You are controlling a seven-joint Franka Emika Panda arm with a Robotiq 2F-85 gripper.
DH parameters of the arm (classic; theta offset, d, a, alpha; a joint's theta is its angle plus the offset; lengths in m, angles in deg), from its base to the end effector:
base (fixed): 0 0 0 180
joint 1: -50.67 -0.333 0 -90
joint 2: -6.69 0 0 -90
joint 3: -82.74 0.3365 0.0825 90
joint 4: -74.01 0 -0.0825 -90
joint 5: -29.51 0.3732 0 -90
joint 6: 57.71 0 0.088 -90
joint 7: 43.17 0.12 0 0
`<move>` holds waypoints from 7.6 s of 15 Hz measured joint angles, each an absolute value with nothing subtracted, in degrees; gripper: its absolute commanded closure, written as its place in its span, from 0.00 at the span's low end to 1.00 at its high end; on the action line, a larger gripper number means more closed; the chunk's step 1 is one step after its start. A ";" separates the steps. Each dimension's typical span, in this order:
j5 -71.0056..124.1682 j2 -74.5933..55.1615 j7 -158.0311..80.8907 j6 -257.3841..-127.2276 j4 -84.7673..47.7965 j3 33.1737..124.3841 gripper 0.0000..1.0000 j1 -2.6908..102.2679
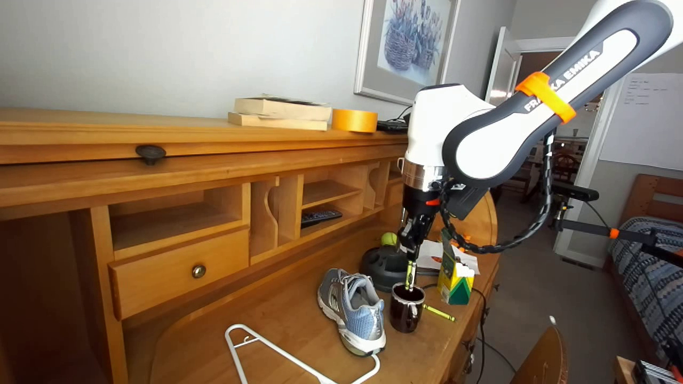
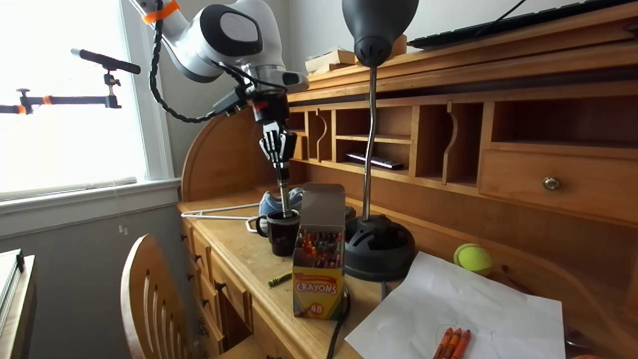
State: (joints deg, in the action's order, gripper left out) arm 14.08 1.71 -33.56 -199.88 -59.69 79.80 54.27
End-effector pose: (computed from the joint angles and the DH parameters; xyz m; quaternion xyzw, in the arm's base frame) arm 0.5116 -0.0597 0.3210 0.9950 -0.0365 0.0323 0.0869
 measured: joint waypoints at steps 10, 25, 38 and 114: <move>18.98 -2.74 -38.00 -201.92 -60.21 79.91 0.98 54.27; 21.00 -4.11 -39.65 -201.78 -60.23 79.94 0.02 54.27; 27.65 6.17 -51.80 -187.53 -67.90 79.06 0.00 54.96; 23.37 -23.50 -45.68 -237.91 -64.26 68.68 0.08 54.31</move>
